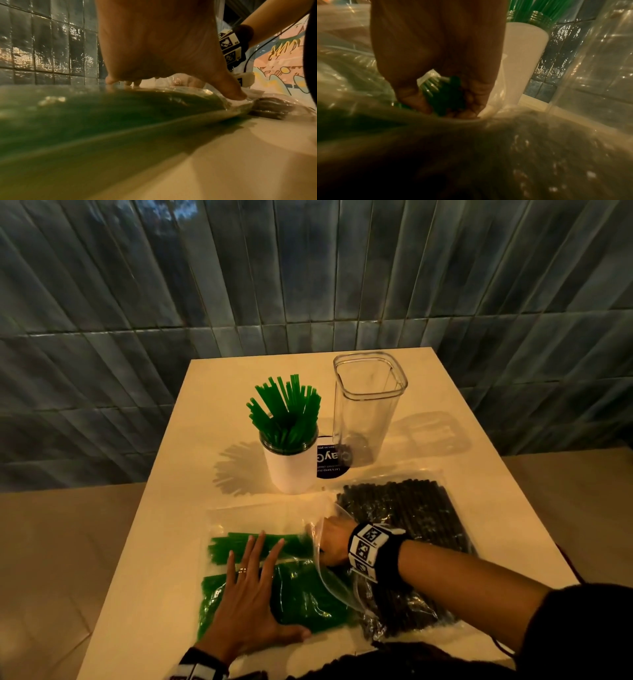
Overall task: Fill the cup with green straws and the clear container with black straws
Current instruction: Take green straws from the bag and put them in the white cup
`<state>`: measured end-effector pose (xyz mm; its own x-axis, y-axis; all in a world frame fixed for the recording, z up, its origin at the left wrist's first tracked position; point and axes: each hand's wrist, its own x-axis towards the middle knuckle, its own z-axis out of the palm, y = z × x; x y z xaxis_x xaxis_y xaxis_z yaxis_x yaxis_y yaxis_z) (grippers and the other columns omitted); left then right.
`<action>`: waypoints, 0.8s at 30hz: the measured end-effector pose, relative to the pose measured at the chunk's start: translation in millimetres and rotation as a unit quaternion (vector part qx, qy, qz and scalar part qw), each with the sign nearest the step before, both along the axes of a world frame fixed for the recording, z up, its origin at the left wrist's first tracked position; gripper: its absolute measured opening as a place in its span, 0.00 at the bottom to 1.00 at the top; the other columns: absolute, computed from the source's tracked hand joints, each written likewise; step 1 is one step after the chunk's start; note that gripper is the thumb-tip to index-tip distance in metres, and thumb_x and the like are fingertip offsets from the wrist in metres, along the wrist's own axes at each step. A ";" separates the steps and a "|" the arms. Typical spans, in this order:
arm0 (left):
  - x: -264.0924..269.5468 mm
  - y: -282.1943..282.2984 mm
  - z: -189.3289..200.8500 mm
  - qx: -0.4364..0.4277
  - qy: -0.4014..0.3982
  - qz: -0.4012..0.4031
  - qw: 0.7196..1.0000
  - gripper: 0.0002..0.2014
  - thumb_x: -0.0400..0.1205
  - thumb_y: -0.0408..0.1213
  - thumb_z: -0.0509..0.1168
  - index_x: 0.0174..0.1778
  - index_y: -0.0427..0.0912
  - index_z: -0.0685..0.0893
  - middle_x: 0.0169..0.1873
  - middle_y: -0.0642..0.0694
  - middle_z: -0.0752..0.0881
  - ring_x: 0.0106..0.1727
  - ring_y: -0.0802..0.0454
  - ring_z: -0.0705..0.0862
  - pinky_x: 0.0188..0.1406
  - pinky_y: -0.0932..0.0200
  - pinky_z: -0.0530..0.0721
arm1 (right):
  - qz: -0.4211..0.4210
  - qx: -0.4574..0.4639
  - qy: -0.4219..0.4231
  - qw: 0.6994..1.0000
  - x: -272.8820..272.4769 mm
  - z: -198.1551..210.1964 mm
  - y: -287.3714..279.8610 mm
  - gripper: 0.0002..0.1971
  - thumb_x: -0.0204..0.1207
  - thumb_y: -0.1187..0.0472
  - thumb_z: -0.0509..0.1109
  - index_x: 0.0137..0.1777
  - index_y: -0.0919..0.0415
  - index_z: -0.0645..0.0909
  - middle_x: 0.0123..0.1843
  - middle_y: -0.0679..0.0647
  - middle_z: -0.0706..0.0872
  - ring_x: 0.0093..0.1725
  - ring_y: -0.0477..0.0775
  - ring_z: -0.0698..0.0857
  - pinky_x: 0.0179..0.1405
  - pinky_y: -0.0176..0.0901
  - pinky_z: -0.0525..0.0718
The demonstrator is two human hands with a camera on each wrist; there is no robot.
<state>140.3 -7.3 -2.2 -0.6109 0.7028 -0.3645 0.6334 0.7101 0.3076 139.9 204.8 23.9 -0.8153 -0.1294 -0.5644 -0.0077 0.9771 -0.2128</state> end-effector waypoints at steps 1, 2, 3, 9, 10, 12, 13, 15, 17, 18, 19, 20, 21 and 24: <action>-2.2 1.7 0.4 -0.001 0.004 0.000 1.000 0.69 0.51 0.88 0.51 0.82 0.44 0.54 0.80 0.34 0.56 0.80 0.40 0.52 0.75 0.45 0.43 | -0.006 -0.008 0.001 1.000 1.5 1.1 0.9 0.17 0.73 0.57 0.70 0.60 0.62 0.76 0.51 0.61 0.85 0.50 0.62 0.86 0.49 0.55 0.87; -4.8 3.1 -0.1 -0.001 0.010 0.000 1.000 0.69 0.52 0.88 0.51 0.82 0.43 0.54 0.80 0.35 0.56 0.80 0.40 0.52 0.75 0.44 0.43 | -0.015 -0.016 0.003 1.000 2.9 3.3 2.8 0.17 0.74 0.57 0.69 0.60 0.63 0.76 0.53 0.62 0.84 0.52 0.62 0.86 0.52 0.55 0.86; -7.6 3.9 -1.3 0.000 0.015 0.000 1.000 0.68 0.52 0.88 0.51 0.82 0.44 0.51 0.81 0.35 0.55 0.81 0.40 0.51 0.76 0.44 0.43 | -0.015 -0.019 0.005 1.000 4.4 5.8 5.6 0.17 0.75 0.57 0.68 0.61 0.64 0.76 0.56 0.63 0.83 0.55 0.63 0.84 0.56 0.55 0.84; -17.8 4.3 -4.5 0.015 0.033 0.016 0.999 0.70 0.50 0.88 0.53 0.78 0.50 0.28 0.78 0.44 0.28 0.80 0.43 0.29 0.75 0.42 0.25 | 0.022 0.051 0.042 0.998 22.8 38.2 40.0 0.22 0.80 0.47 0.64 0.66 0.63 0.73 0.62 0.65 0.80 0.59 0.66 0.82 0.56 0.55 0.79; -18.9 5.1 -5.0 0.006 0.028 0.018 0.999 0.70 0.51 0.88 0.53 0.76 0.50 0.26 0.77 0.45 0.26 0.79 0.44 0.27 0.74 0.42 0.25 | 0.020 0.076 0.032 0.996 26.5 43.5 49.9 0.22 0.80 0.45 0.63 0.64 0.62 0.74 0.60 0.64 0.81 0.59 0.65 0.83 0.55 0.53 0.79; -20.4 5.6 -6.4 -0.010 0.016 0.018 1.000 0.70 0.51 0.88 0.52 0.75 0.50 0.22 0.76 0.45 0.23 0.78 0.44 0.25 0.73 0.41 0.24 | 0.012 0.109 0.012 0.994 38.4 55.8 73.5 0.21 0.79 0.43 0.63 0.63 0.58 0.75 0.59 0.62 0.82 0.58 0.63 0.83 0.53 0.50 0.78; -21.1 6.3 -7.5 -0.016 0.005 0.019 1.000 0.70 0.51 0.88 0.52 0.74 0.49 0.21 0.75 0.45 0.23 0.78 0.44 0.25 0.73 0.41 0.24 | 0.007 0.120 0.008 0.993 45.8 62.6 86.7 0.21 0.79 0.42 0.62 0.63 0.56 0.75 0.58 0.61 0.83 0.56 0.62 0.83 0.51 0.48 0.78; -22.1 7.8 -8.6 -0.029 -0.017 0.019 0.999 0.71 0.51 0.89 0.50 0.72 0.46 0.20 0.75 0.44 0.23 0.77 0.43 0.25 0.73 0.40 0.25 | -0.007 0.142 -0.001 0.990 61.3 76.7 112.6 0.20 0.80 0.42 0.61 0.64 0.54 0.75 0.58 0.58 0.84 0.55 0.59 0.83 0.50 0.47 0.79; -22.8 8.5 -8.9 -0.044 -0.037 0.014 0.998 0.69 0.50 0.89 0.47 0.70 0.47 0.20 0.75 0.43 0.23 0.77 0.43 0.24 0.74 0.39 0.26 | -0.039 0.163 -0.011 0.986 75.9 91.2 137.2 0.21 0.80 0.41 0.60 0.67 0.52 0.73 0.60 0.57 0.84 0.58 0.57 0.83 0.52 0.45 0.78; -23.0 9.5 -8.1 -0.051 -0.044 0.009 0.998 0.69 0.50 0.89 0.47 0.70 0.47 0.20 0.75 0.42 0.23 0.76 0.44 0.24 0.75 0.38 0.27 | -0.057 0.176 -0.011 0.983 81.8 99.5 148.8 0.22 0.80 0.40 0.59 0.69 0.51 0.72 0.61 0.57 0.83 0.59 0.57 0.82 0.53 0.44 0.77; -23.1 10.1 -7.0 -0.060 -0.050 0.004 0.997 0.69 0.49 0.89 0.46 0.70 0.46 0.20 0.76 0.42 0.23 0.76 0.44 0.24 0.76 0.37 0.28 | -0.074 0.190 -0.004 0.979 86.4 108.1 159.1 0.23 0.80 0.40 0.59 0.70 0.50 0.71 0.61 0.57 0.83 0.60 0.57 0.82 0.54 0.44 0.77; -23.5 11.3 -5.9 -0.067 -0.056 0.001 0.996 0.69 0.49 0.89 0.46 0.70 0.46 0.20 0.76 0.41 0.24 0.76 0.44 0.23 0.76 0.36 0.29 | -0.089 0.203 0.006 0.975 89.7 116.9 168.8 0.23 0.80 0.39 0.58 0.69 0.50 0.71 0.59 0.56 0.83 0.59 0.57 0.82 0.55 0.45 0.79; -23.4 12.5 -3.1 -0.066 -0.063 0.003 0.996 0.69 0.49 0.89 0.46 0.70 0.46 0.21 0.77 0.41 0.25 0.75 0.45 0.24 0.77 0.36 0.30 | -0.105 0.214 0.013 0.971 92.3 125.1 176.0 0.23 0.79 0.38 0.58 0.69 0.50 0.72 0.57 0.55 0.83 0.57 0.56 0.83 0.55 0.47 0.80; -22.5 24.8 14.3 0.028 -0.050 0.041 0.997 0.67 0.51 0.88 0.51 0.74 0.55 0.23 0.79 0.44 0.28 0.78 0.47 0.28 0.79 0.35 0.38 | -0.105 0.260 0.040 0.959 92.7 149.4 179.2 0.23 0.78 0.35 0.55 0.66 0.47 0.72 0.49 0.51 0.82 0.52 0.54 0.84 0.51 0.49 0.83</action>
<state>117.8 17.5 12.1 -0.6300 0.6727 -0.3879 0.5374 0.7383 0.4076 232.6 384.0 173.3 -0.8358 0.3244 -0.4428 0.2046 0.9327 0.2971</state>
